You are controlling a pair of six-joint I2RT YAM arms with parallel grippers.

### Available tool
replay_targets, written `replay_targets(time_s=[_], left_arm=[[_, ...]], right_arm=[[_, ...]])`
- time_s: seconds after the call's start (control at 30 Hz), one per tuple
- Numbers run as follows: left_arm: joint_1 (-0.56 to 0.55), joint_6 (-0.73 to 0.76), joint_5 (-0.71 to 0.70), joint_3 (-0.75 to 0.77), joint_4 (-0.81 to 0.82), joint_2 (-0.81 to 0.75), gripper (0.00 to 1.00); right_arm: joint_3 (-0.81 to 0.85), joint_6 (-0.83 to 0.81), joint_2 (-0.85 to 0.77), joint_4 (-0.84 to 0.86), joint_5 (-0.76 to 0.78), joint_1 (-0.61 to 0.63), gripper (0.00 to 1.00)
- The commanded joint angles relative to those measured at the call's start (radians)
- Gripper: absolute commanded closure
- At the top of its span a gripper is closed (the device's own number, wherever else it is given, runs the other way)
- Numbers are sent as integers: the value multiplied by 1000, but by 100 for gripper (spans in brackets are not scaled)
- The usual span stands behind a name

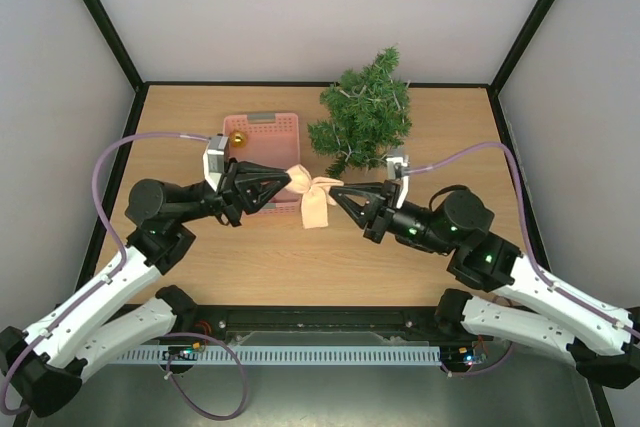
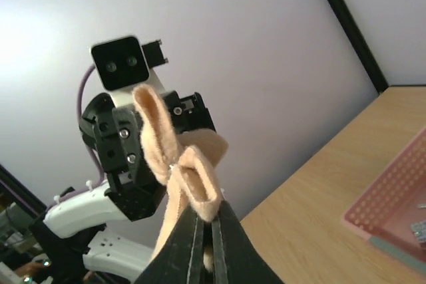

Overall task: Decorate the small christmas tree
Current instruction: Place the decoration item on the Christmas tree.

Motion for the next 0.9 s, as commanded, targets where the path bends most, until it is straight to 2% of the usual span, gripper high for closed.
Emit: replay_targets(time_s=[0.0,0.07,0.1,0.2,0.27,0.37,0.6,0.67,0.87], left_arm=[[-4,41,-71,9,-80,-18,87],[-4,60,-115,22,-144,-21,76],[-4,68,-141,32,-175,-22,66],[-5,94,-211,60,-267,-27,50],[-4,123,-255,74,-330,-35,35],[-4,188,-316,85,-422,-49,22],[-4,288,-389,88,-546,-56,10],[-4,313,-403,88,-565,-54,2],[-4,352,-433,84,-579,-28,0]], right_arm=[[-20,-23,-54,26,82,4,98],[-11,-39,-56,7,111,4,98],[2,-52,-54,-14,129,4,98],[76,-108,-38,-132,236,4,98],[129,-157,-29,-208,320,4,98],[202,-235,-13,-285,445,4,98],[383,-409,94,-417,638,3,98],[434,-456,129,-431,674,2,98],[542,-557,219,-400,745,-13,98]])
